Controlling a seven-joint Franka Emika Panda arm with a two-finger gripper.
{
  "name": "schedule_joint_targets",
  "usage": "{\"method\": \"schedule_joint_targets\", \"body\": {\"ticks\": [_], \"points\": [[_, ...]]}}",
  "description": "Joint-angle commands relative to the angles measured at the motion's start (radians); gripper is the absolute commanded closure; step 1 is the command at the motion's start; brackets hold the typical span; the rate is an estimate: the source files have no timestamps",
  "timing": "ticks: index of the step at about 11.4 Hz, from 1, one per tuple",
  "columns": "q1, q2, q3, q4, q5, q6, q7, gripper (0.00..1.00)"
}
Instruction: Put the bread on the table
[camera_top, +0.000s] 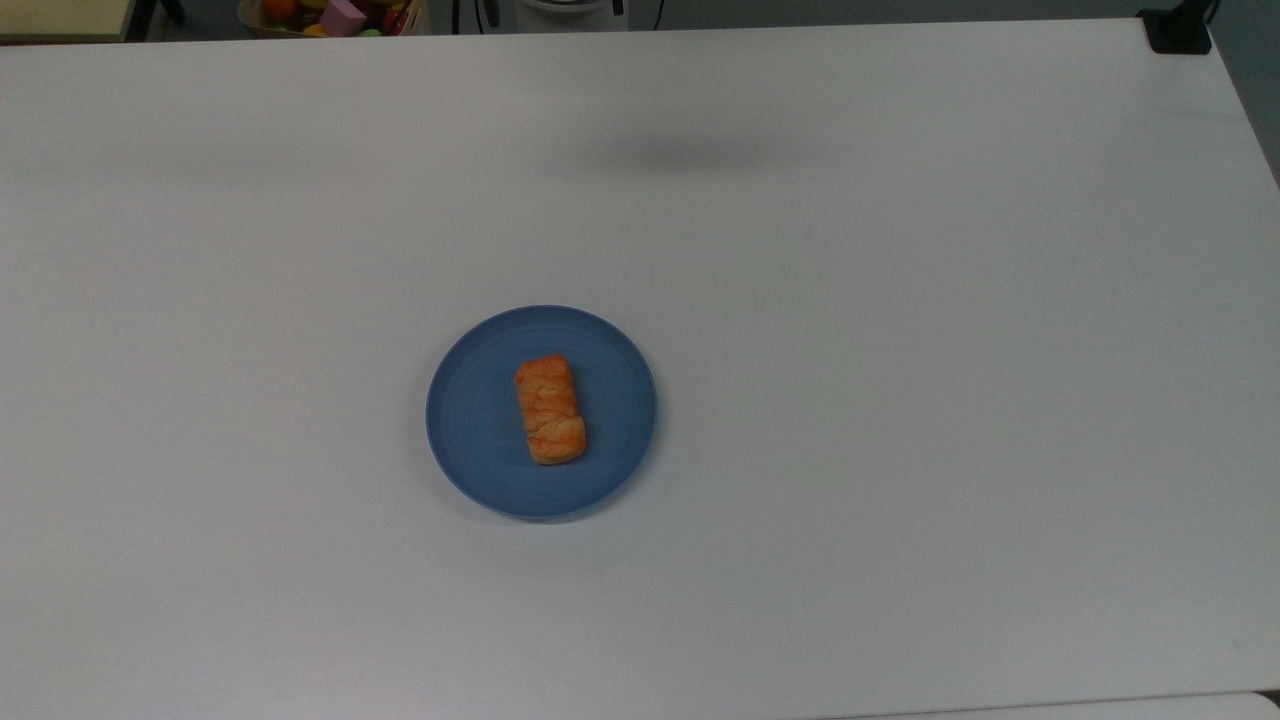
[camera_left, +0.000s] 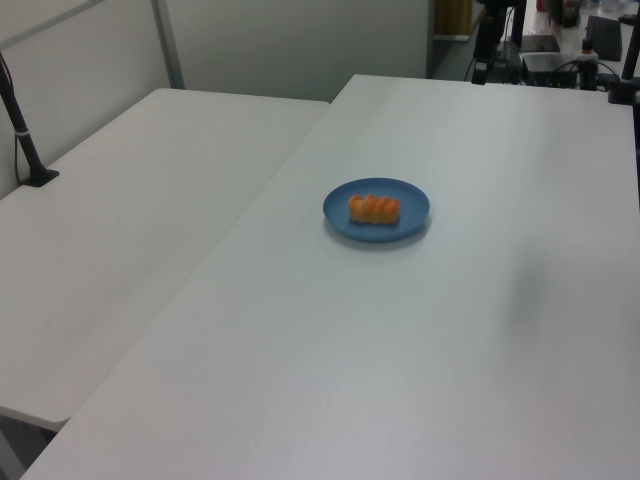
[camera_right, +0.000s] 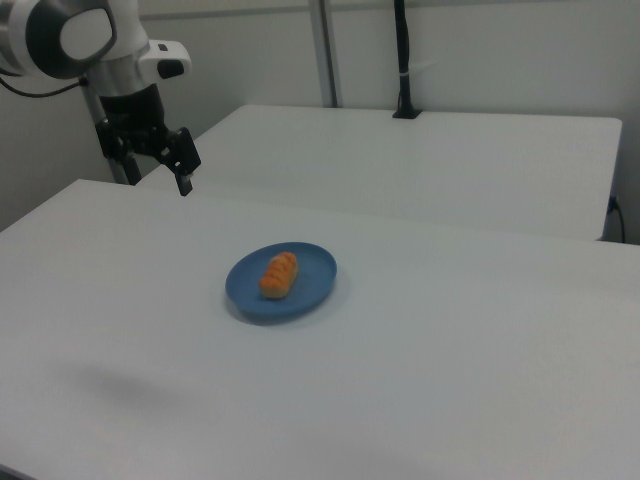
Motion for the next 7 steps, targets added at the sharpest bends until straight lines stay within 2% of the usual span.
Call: {"method": "schedule_joint_targets", "body": {"ticks": [1,5,7], "points": [[0.012,0.012,-0.004,-0.024,-0.002,0.017,-0.029,0.00],[0.017,0.058,-0.004,0.005,-0.002,0.027,-0.029,0.00],[0.014,0.145,-0.004,0.097,-0.007,0.017,-0.029,0.00]]}}
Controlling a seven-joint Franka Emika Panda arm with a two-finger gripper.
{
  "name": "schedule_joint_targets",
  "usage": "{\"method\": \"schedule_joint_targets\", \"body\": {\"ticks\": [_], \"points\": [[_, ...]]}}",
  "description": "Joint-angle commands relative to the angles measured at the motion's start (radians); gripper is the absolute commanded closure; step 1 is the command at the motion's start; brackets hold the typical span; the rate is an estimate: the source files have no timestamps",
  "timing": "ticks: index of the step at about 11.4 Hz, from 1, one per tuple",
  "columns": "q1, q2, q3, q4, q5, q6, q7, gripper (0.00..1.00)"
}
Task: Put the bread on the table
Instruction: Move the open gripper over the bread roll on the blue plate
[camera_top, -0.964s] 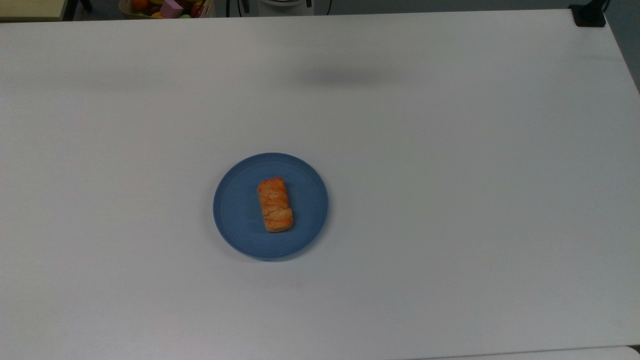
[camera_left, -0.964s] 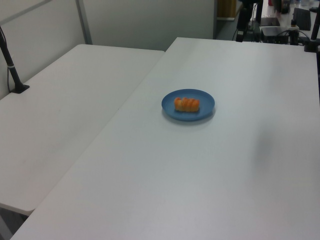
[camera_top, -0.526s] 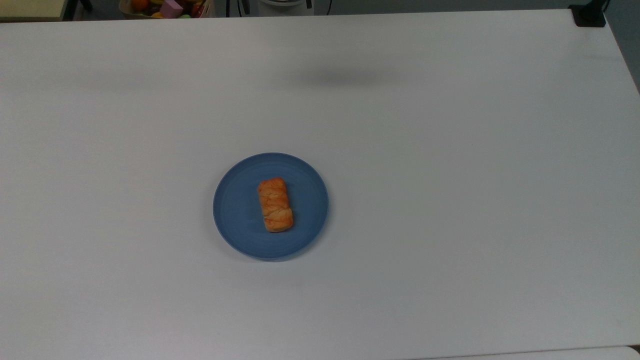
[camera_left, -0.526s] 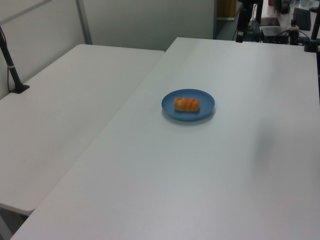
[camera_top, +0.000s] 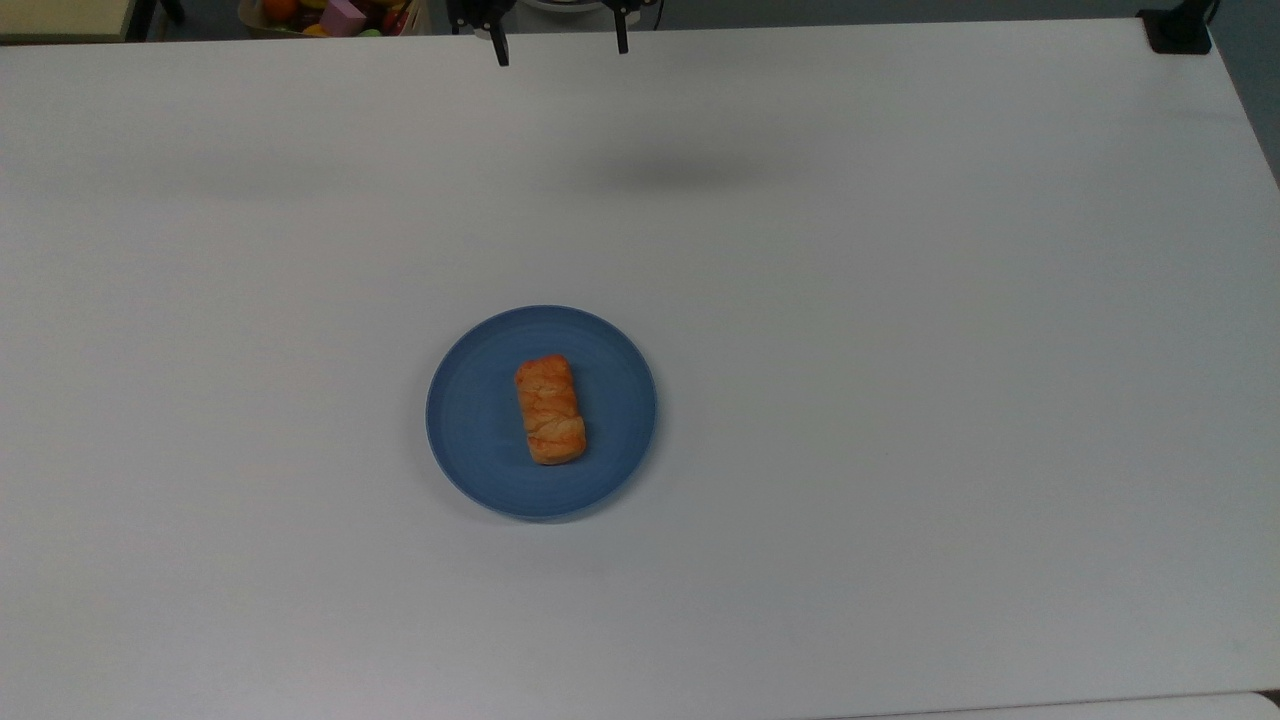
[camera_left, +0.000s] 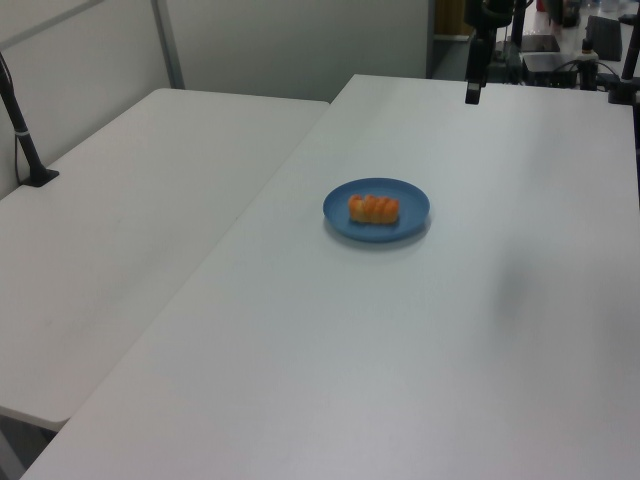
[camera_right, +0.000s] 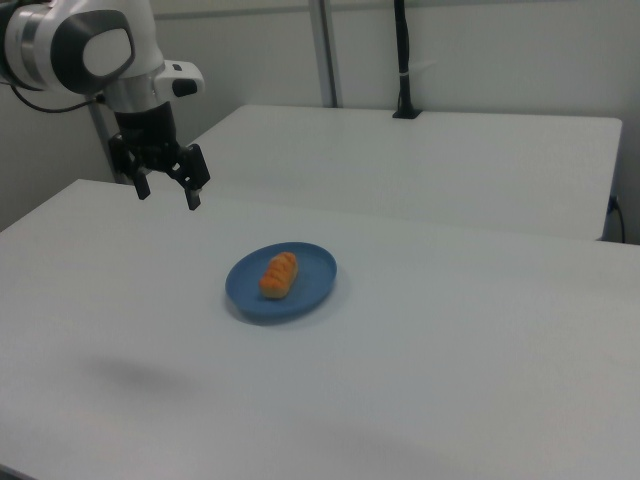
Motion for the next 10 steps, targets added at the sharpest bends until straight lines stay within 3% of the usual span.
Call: {"method": "schedule_joint_targets", "body": {"ticks": [1,5,10], "points": [[0.008,0.131,-0.006,0.141,-0.019,0.009,-0.014,0.00],[0.001,0.333,-0.020,0.313,-0.059,0.026,-0.016,0.00],[-0.010,0.497,-0.020,0.311,-0.062,0.276,-0.036,0.00]]}}
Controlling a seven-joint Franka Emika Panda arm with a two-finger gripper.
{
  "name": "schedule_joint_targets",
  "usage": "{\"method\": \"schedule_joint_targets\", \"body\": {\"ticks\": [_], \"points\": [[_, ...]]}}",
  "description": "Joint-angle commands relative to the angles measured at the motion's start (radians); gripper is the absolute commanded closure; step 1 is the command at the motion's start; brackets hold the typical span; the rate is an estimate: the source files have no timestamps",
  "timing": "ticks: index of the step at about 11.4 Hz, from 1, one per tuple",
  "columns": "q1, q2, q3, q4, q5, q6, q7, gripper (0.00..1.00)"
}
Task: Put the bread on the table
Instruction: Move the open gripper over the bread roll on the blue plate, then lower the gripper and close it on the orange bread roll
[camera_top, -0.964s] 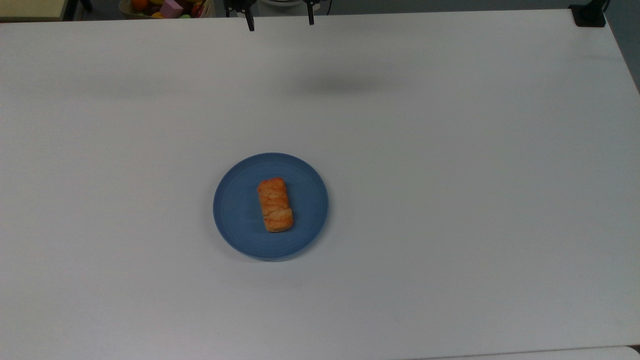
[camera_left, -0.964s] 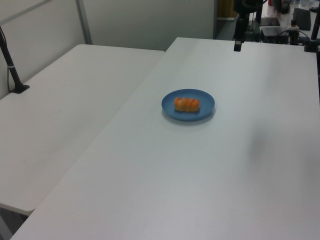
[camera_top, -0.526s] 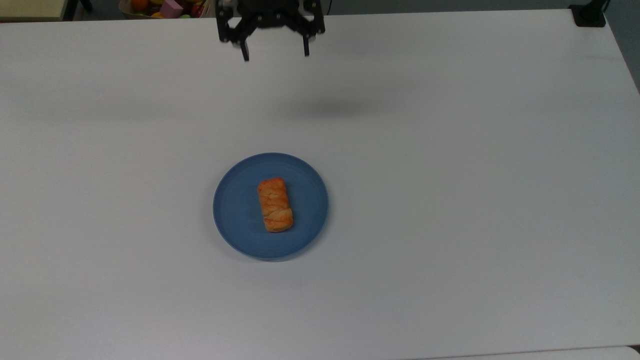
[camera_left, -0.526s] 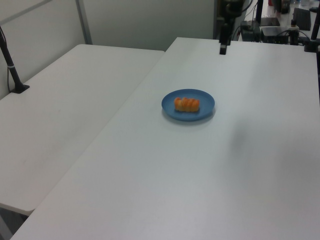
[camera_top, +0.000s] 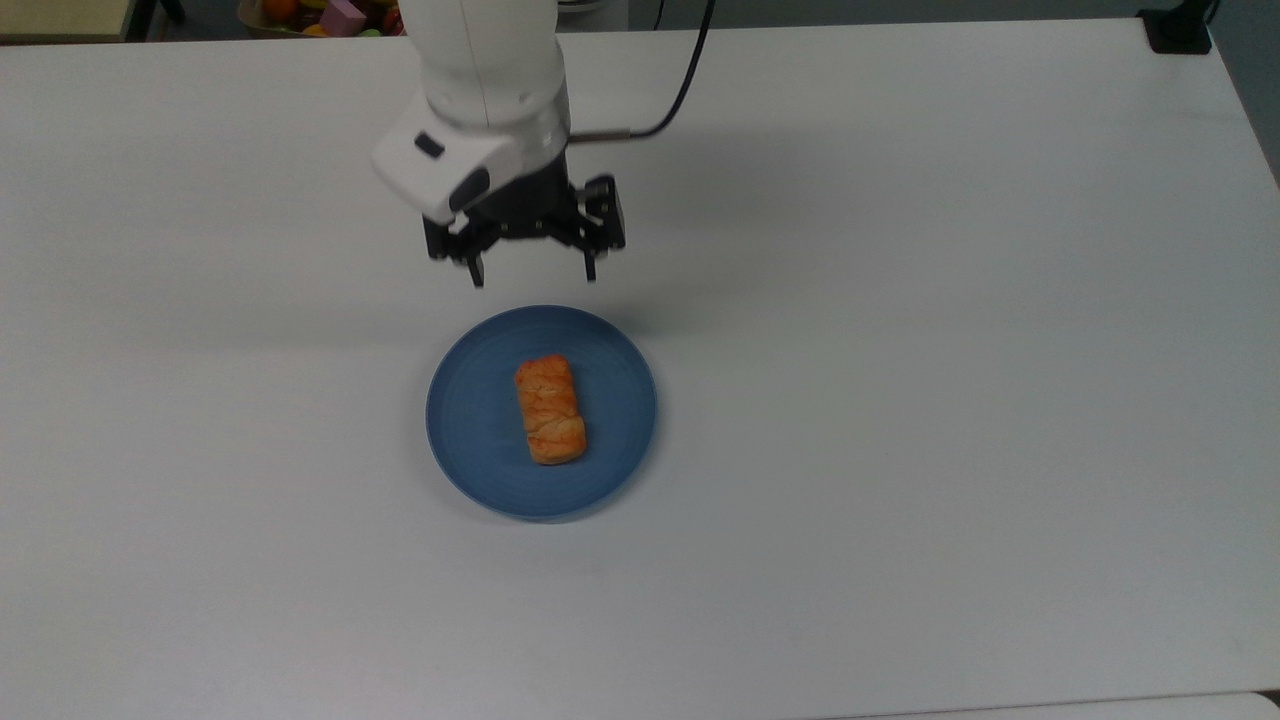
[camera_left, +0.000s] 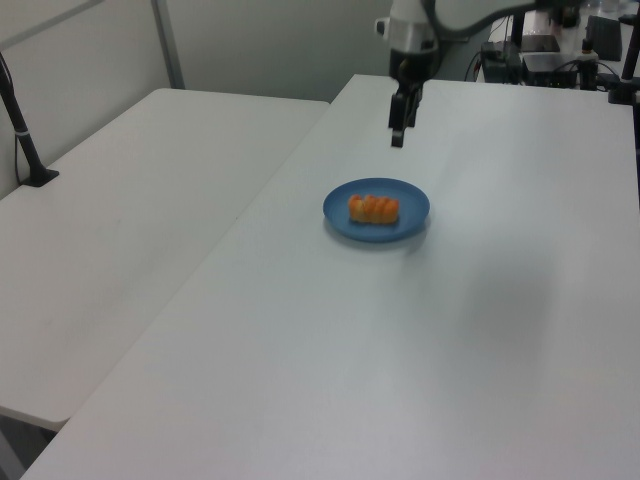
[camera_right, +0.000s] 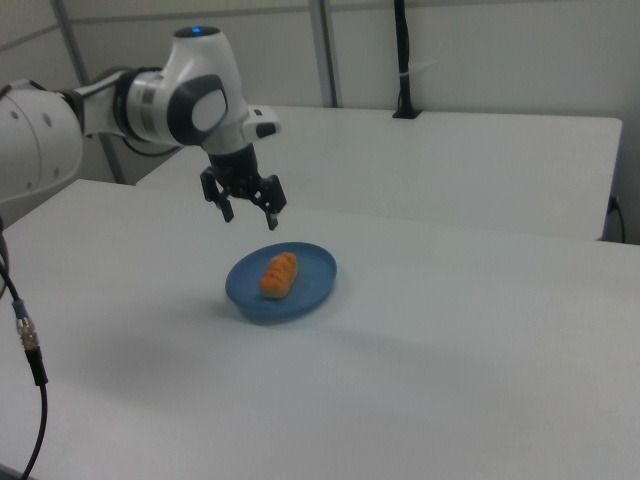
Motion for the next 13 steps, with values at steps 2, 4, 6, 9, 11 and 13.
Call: {"method": "schedule_joint_targets", "body": {"ticks": [2,4,6,9,11,13], "points": [[-0.003,0.128,-0.004,0.022,-0.008,0.146,-0.058,0.00],[-0.005,0.177,-0.004,0.021,-0.010,0.204,-0.060,0.00],[0.000,0.216,-0.004,0.021,-0.010,0.246,-0.060,0.00],[0.003,0.251,-0.004,0.019,-0.029,0.272,-0.058,0.00],[0.004,0.263,-0.003,0.019,-0.046,0.275,-0.058,0.00],[0.007,0.272,-0.003,0.019,-0.049,0.280,-0.060,0.00]]}}
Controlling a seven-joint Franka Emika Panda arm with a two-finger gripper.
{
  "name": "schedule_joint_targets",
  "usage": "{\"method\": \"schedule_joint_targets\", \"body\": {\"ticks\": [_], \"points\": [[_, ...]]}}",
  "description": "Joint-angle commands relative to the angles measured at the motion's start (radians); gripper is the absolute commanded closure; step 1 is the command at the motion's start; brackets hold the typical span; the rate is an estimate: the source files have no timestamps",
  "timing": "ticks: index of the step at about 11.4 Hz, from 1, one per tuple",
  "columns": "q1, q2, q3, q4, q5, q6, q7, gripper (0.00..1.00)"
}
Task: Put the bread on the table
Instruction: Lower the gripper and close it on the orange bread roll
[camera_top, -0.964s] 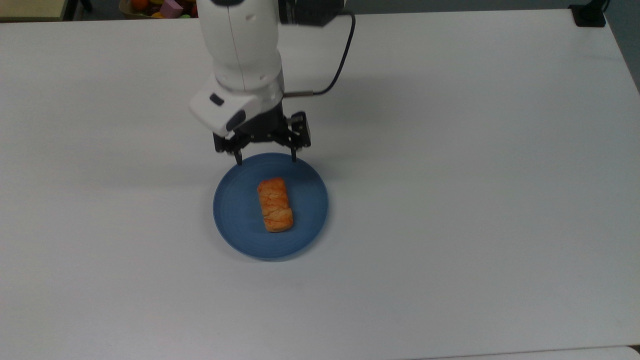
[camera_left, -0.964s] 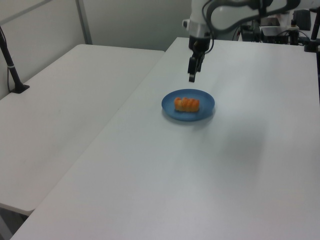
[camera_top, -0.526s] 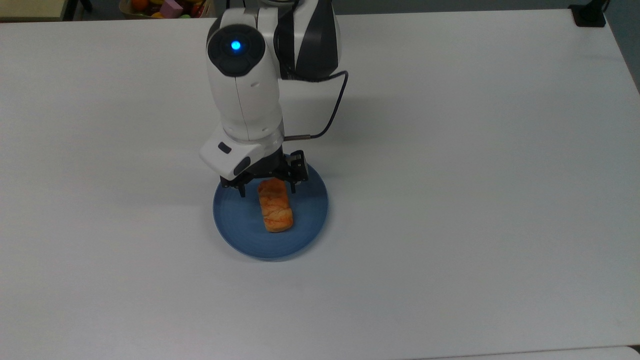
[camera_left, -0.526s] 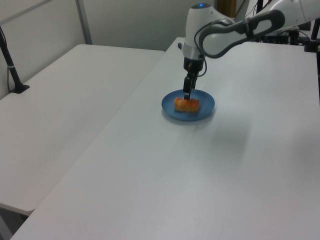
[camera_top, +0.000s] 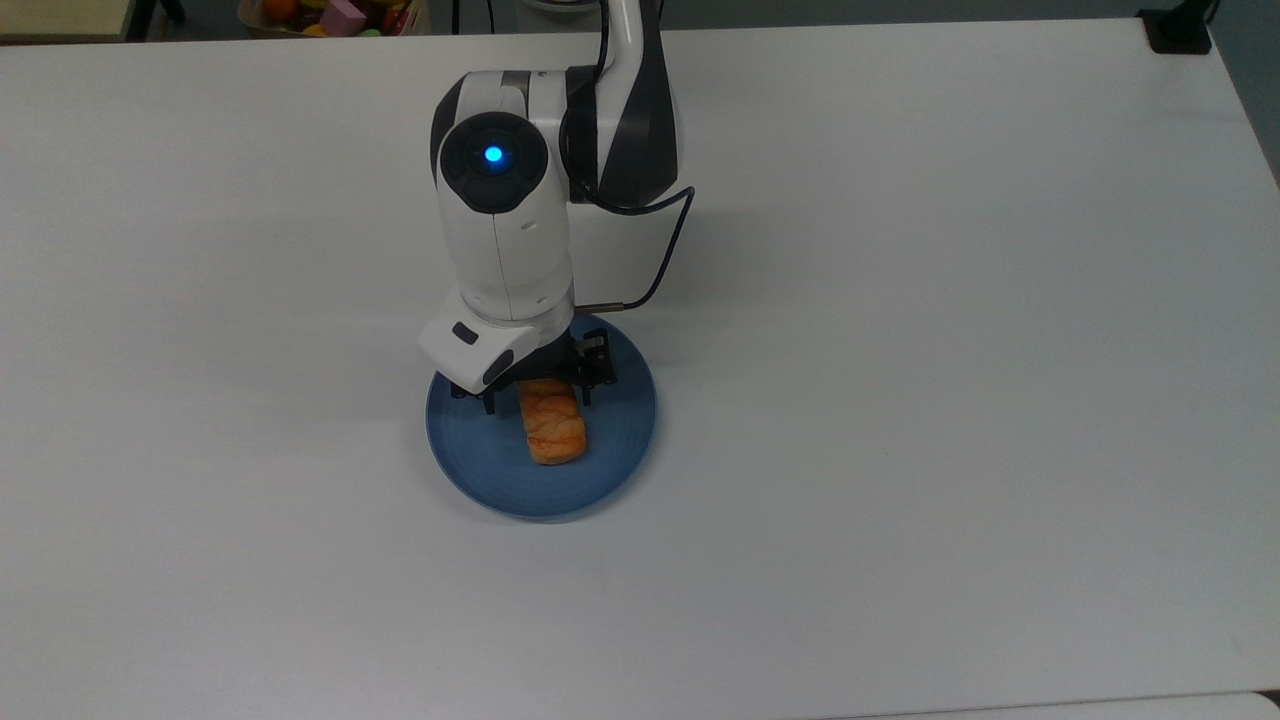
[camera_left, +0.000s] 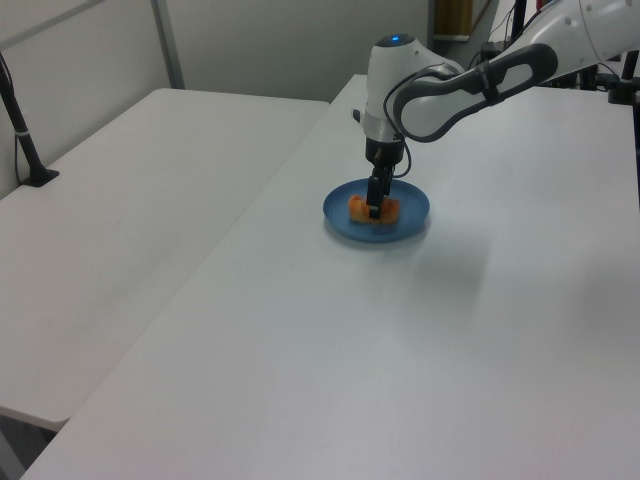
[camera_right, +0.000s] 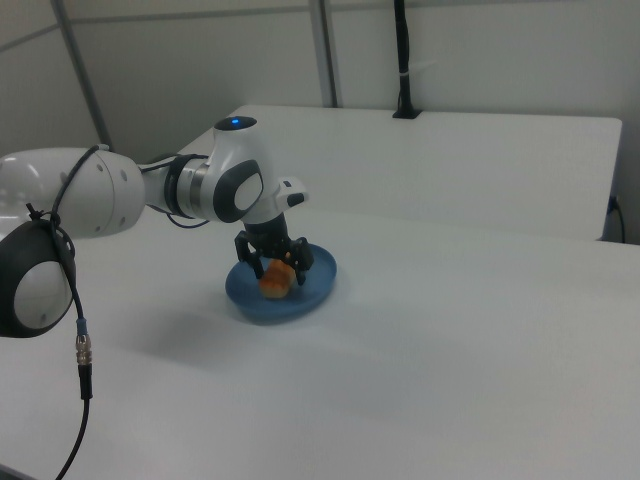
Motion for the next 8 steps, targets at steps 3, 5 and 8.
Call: {"method": "schedule_joint_targets", "body": {"ticks": [3,5,8], "points": [[0.011,0.015,0.003,0.000,-0.039,0.022,-0.010,0.10],[0.012,0.015,0.005,-0.002,-0.036,0.022,-0.006,0.29],[0.012,0.013,0.005,-0.002,-0.036,0.019,-0.007,0.63]]}}
